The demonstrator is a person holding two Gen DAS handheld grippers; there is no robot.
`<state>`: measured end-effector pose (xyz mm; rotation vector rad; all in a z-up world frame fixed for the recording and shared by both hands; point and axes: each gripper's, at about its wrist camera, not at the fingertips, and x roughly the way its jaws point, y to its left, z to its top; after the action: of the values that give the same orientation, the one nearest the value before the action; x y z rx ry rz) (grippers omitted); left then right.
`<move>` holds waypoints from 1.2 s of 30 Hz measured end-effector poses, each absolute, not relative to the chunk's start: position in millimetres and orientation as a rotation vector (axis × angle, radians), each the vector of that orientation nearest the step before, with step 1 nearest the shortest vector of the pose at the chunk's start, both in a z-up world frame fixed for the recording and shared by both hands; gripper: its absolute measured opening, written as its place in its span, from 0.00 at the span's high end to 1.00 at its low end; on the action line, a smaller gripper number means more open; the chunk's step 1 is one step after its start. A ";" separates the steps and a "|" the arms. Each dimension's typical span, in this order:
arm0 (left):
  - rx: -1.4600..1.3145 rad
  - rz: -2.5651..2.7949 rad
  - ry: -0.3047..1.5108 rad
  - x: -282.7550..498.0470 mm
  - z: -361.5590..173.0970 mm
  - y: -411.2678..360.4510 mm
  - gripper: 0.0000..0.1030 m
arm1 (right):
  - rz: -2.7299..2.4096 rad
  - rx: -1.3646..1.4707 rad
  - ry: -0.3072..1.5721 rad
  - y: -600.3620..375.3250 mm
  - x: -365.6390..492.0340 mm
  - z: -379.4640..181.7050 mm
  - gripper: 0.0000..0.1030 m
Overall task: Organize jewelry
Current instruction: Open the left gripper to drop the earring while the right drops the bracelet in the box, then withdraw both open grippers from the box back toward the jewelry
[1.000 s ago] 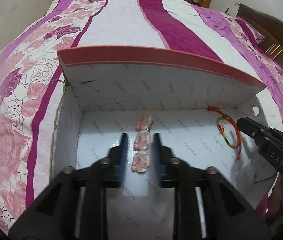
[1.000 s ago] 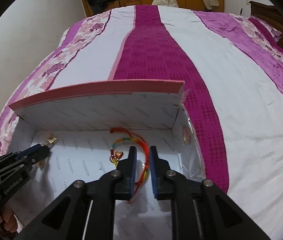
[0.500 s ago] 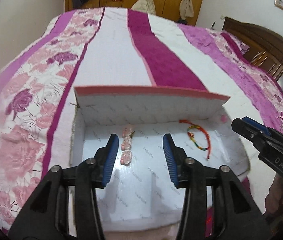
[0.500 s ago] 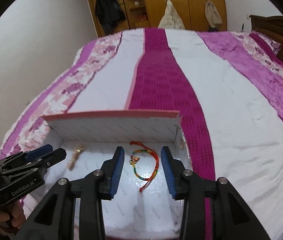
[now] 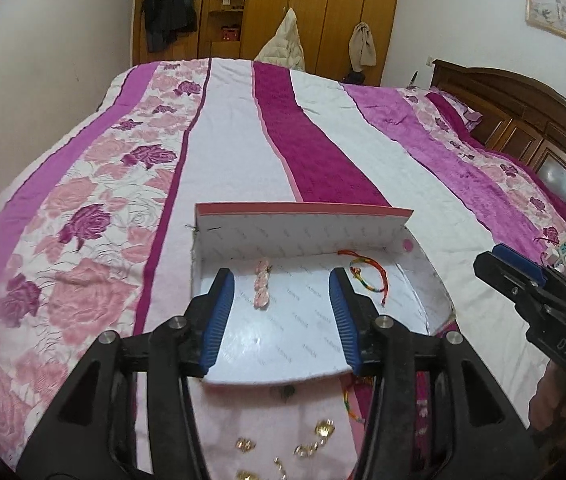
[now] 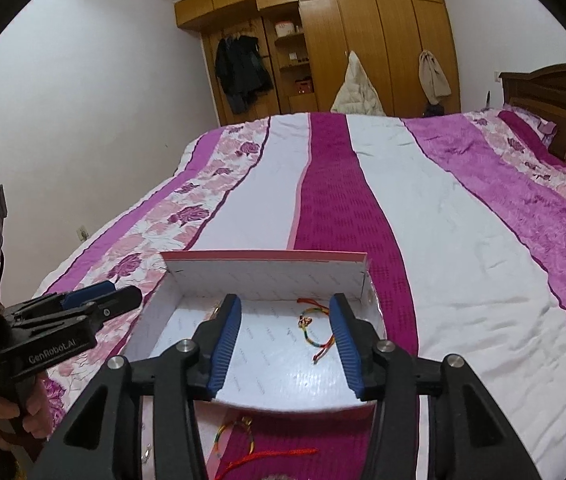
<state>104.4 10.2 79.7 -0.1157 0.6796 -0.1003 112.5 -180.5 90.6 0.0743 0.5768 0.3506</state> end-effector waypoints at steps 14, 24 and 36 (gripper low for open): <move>-0.132 -0.056 0.729 44.1 58.4 32.4 0.56 | 0.343 0.086 0.603 -194.1 42.9 71.8 0.51; -0.107 -0.039 0.806 30.9 25.6 29.4 0.56 | 0.309 0.088 0.678 -207.4 23.7 37.7 0.51; -0.085 -0.022 0.892 35.9 -8.4 26.2 0.57 | 0.280 0.118 0.764 -215.1 22.5 6.8 0.51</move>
<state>35.9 26.2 -8.4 -0.0846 0.8922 -0.0217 22.5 -215.1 6.8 0.1180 0.7644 0.2798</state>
